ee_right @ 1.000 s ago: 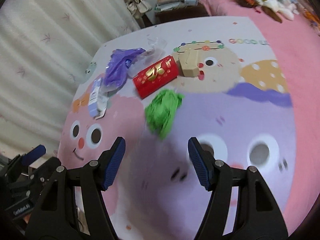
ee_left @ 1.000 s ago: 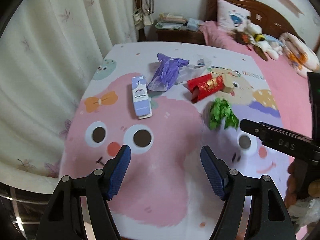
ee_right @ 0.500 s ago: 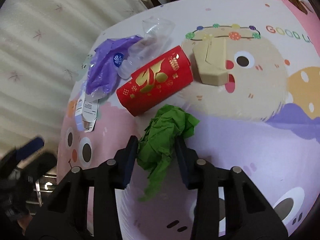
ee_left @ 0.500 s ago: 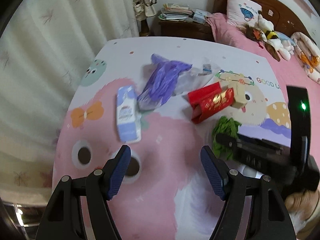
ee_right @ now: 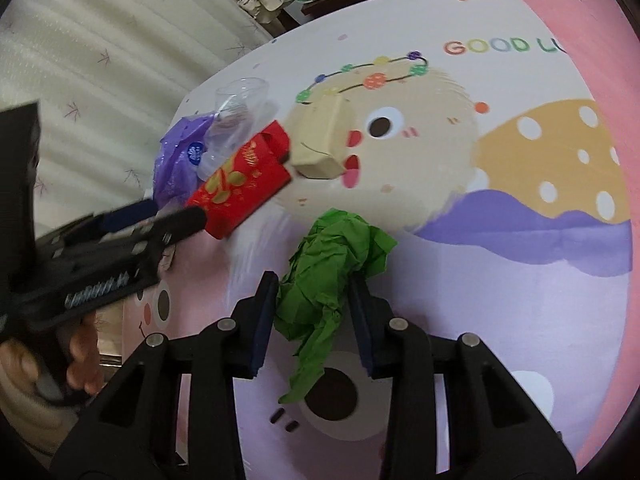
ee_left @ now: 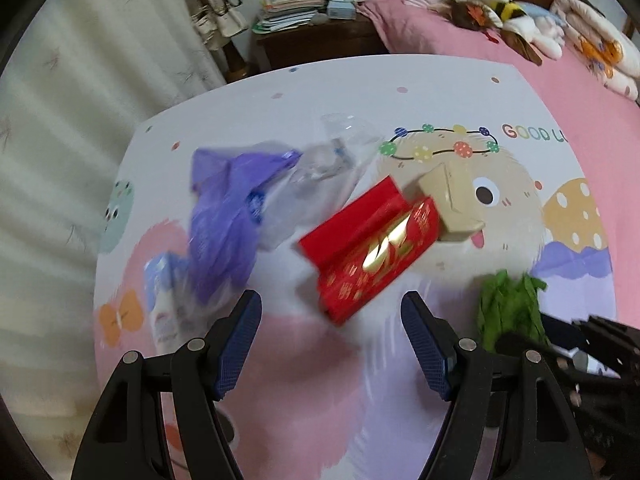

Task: Collect trash
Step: 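Grasp the green crumpled paper with the right tool while left grasps red packet, then carry the green paper and red packet down over the blue bin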

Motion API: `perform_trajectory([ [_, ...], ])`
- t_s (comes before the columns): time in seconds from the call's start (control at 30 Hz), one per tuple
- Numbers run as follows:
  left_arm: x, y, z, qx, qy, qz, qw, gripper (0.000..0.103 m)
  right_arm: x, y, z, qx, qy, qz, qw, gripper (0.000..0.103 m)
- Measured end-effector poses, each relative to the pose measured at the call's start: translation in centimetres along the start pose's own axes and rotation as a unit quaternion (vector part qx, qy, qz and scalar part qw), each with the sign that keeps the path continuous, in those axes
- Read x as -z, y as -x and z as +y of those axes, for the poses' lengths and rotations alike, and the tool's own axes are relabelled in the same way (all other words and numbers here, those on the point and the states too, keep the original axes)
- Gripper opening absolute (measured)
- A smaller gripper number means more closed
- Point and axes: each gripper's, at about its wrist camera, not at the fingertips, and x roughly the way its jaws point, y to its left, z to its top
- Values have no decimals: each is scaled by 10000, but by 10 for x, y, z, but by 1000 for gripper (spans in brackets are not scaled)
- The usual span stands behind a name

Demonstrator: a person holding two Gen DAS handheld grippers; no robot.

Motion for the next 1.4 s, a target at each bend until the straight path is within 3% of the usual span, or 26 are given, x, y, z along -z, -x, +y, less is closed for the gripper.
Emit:
perform_trajectory([
  [0.23,-24,-23,-30,-24,-539,107,9985,73,2,3,-10,-124,-62,38,9999,32],
  [0.3,-27,-30,-35,41,-606,181,9980,59,2,2,-10,-144,-53,52,9999,32],
  [0.37,-29,-38,-39,123,-641,343,9973,32,2,3,-10,-155,-57,50,9999,32],
  [0.47,-27,-37,-42,208,-606,304,9975,22,2,2,-10,-160,-60,45,9998,32],
  [0.63,-13,-20,-42,428,-506,127,9977,15,9,8,-10,-171,-20,42,9998,32],
  [0.83,26,16,-31,634,-259,-33,9976,14,21,19,2,-204,48,-4,9998,32],
  [1.03,92,64,-21,727,-45,-175,9972,14,46,30,23,-233,241,48,9994,32],
  [1.4,210,127,22,681,-62,-407,9968,14,125,53,78,-128,693,415,9966,32],
])
